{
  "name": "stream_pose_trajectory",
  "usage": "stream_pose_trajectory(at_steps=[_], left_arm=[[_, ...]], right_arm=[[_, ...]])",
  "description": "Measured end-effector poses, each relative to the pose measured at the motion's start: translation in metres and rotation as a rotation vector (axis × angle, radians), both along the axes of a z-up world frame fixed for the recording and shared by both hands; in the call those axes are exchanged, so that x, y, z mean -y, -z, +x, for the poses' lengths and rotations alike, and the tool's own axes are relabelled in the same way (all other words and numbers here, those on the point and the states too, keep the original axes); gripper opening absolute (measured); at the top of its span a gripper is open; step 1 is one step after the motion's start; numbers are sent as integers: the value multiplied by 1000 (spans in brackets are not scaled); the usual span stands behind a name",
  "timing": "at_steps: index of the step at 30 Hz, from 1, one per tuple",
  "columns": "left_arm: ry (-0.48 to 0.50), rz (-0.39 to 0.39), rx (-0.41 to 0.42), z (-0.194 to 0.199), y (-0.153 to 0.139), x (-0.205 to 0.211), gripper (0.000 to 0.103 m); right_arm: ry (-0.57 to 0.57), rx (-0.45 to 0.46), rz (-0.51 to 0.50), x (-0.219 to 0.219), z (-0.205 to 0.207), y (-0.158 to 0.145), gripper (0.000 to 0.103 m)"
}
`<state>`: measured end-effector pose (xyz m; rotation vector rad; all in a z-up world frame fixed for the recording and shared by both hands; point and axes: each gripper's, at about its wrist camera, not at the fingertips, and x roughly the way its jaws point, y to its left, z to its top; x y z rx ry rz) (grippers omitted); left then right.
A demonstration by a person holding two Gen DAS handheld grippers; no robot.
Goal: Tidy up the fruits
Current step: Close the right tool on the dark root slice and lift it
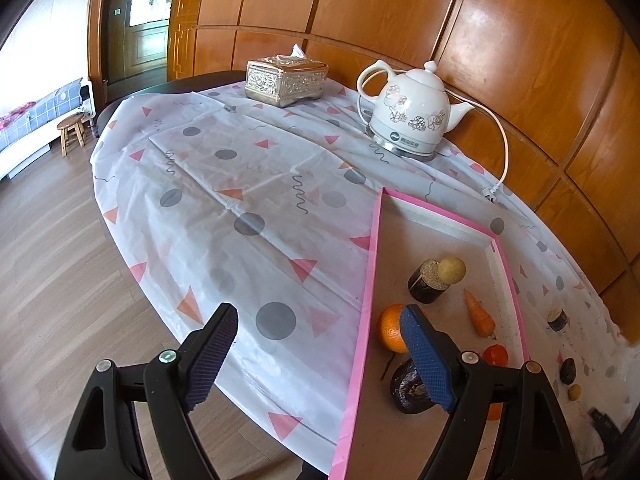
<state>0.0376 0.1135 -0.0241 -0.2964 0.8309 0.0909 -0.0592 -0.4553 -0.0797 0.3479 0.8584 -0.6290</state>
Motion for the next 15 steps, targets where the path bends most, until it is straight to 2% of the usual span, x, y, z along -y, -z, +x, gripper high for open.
stream_pose_trajectory(at_steps=[2, 5, 9, 15], left_arm=[[-2, -5, -3, 0, 1, -1, 83], [-9, -12, -15, 2, 4, -4, 83], [-16, -20, -22, 3, 7, -7, 83], [-37, -32, -35, 5, 12, -13, 84]], right_arm=[[-60, 24, 22, -12, 7, -6, 41], [-212, 79, 81, -39, 21, -15, 41], [-365, 64, 98, -79, 42, -16, 41], [-383, 41, 82, -93, 59, -14, 41]])
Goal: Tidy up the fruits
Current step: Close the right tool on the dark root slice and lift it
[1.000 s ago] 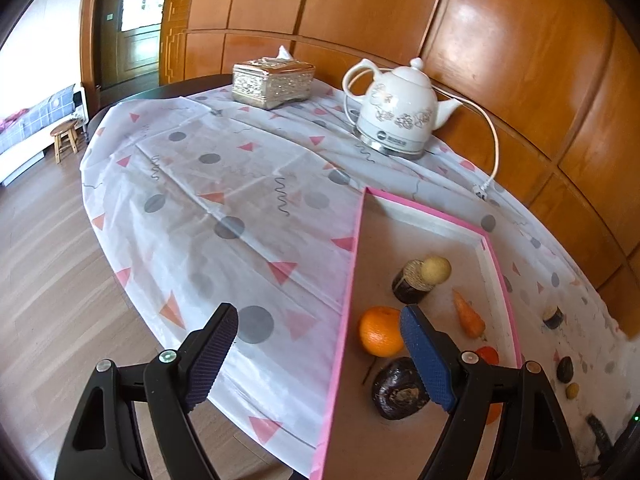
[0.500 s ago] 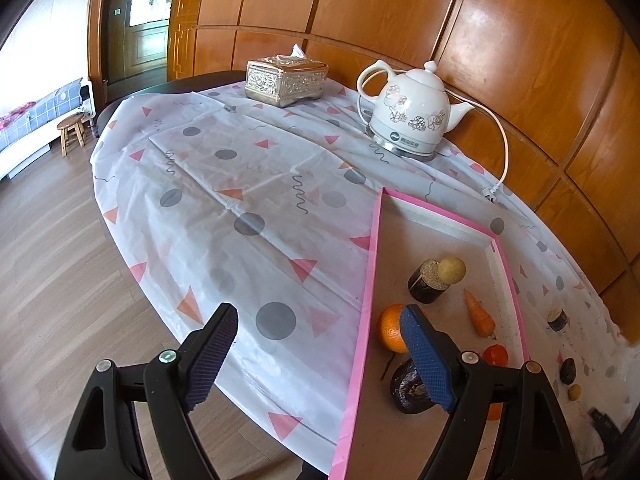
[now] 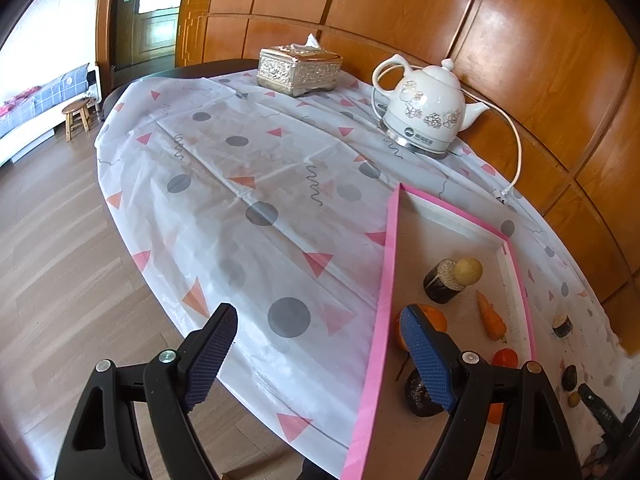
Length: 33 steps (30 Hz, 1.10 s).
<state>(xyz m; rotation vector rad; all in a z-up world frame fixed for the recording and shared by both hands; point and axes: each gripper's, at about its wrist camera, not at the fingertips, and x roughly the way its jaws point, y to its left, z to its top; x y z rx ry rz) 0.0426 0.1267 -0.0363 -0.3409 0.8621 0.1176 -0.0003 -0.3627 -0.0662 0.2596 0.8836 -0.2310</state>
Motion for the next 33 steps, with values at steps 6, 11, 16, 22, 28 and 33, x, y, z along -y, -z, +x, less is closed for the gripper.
stream_pose_trajectory(at_steps=[6, 11, 16, 22, 28, 33], left_arm=[[-7, -7, -19, 1, 6, -2, 84], [-16, -10, -26, 2, 10, -6, 84], [-32, -16, -36, 4, 14, -12, 84], [-57, -22, -53, 6, 20, -20, 84], [-102, -34, -74, 7, 29, -33, 84], [-122, -35, -80, 7, 31, -36, 84]], right_arm=[[-57, 1, -34, -16, 25, -11, 41], [-107, 5, -41, -29, 61, -18, 41], [-134, -14, -32, -42, 102, -13, 41], [-118, -76, -66, -57, 139, 0, 41], [-113, -95, -113, -62, 144, 6, 28], [-117, -81, -104, -66, 139, 5, 28]])
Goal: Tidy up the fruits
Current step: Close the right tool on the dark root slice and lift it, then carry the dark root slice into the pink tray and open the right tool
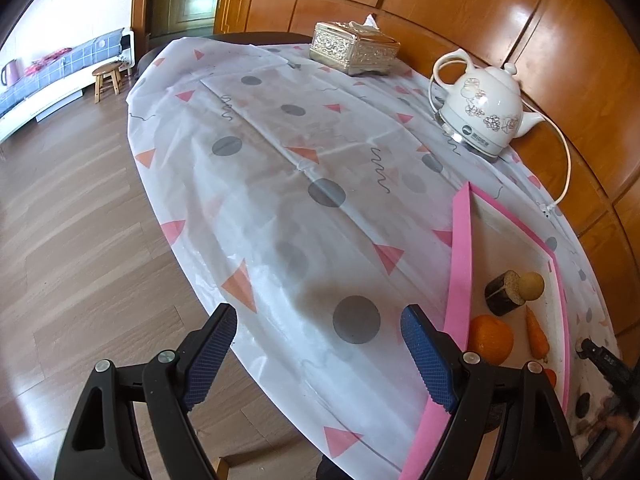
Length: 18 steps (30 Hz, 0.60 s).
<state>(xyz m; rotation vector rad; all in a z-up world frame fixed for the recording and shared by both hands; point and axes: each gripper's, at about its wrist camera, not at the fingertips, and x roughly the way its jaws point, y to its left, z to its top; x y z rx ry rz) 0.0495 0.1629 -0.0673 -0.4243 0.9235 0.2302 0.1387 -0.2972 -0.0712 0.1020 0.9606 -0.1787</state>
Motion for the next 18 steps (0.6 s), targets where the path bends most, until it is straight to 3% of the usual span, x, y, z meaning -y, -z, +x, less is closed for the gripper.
stream_pose_trajectory(at_steps=[10, 18], left_arm=[[-1, 16, 23, -2, -8, 2, 85], [11, 43, 56, -4, -17, 8, 85]], right_arm=[[-154, 93, 79, -47, -19, -30, 28], [-383, 116, 164, -114, -45, -44, 28]])
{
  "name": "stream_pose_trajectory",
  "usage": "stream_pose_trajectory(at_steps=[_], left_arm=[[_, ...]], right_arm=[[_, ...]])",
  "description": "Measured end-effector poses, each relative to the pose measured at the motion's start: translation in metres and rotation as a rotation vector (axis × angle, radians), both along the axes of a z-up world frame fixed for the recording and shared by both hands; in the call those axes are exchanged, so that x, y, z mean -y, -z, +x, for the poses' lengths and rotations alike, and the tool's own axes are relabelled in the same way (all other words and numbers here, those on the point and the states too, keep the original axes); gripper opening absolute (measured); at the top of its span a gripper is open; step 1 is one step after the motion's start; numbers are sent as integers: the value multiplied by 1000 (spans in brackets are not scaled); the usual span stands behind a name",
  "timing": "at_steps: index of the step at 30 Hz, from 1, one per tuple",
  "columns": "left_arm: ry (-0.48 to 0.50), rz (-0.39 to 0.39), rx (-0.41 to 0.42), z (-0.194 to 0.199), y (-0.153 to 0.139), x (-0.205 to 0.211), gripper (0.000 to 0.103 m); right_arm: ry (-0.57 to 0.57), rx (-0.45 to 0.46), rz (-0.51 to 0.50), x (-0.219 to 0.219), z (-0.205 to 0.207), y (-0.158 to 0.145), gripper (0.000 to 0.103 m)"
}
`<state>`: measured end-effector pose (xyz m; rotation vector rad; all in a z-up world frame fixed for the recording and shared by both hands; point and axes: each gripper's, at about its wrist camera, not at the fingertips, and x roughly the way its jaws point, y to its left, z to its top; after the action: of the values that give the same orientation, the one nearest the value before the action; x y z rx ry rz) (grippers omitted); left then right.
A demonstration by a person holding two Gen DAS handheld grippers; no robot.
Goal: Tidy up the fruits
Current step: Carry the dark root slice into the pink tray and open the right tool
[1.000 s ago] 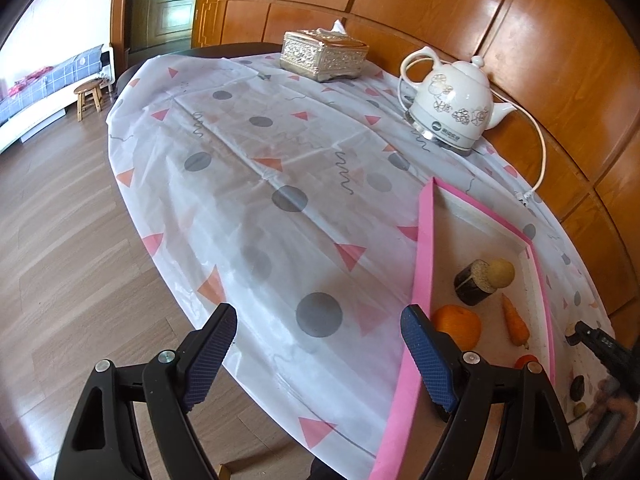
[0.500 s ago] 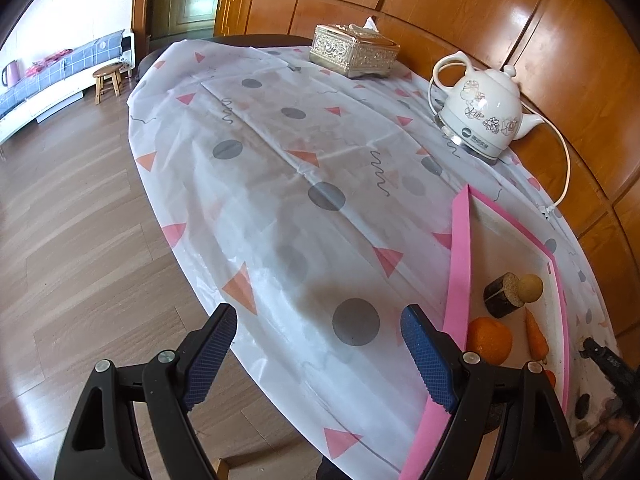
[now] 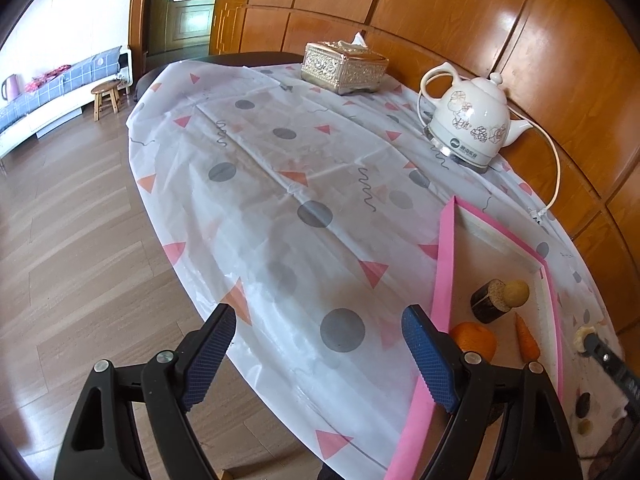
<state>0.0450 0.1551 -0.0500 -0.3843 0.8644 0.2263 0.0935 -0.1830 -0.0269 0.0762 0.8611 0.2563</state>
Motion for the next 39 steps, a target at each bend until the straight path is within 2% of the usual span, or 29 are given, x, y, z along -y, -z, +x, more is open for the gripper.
stream_pose_trajectory(at_steps=[6, 15, 22, 25, 31, 39], left_arm=[[8, 8, 14, -1, -5, 3, 86], [19, 15, 23, -2, -8, 7, 87], [34, 27, 28, -3, -10, 14, 87], [41, 31, 34, -4, -11, 16, 87], [48, 35, 43, -5, -14, 18, 87], [79, 42, 59, -7, -18, 26, 87]], right_arm=[[-140, -9, 0, -49, -20, 1, 28], [-206, -40, -16, -76, -36, 15, 28], [-187, -43, -47, -91, -28, 22, 29], [-195, -44, -23, -91, -31, 21, 34], [-155, -45, -11, -80, -36, 19, 35], [-106, 22, -38, -65, -54, 4, 36]])
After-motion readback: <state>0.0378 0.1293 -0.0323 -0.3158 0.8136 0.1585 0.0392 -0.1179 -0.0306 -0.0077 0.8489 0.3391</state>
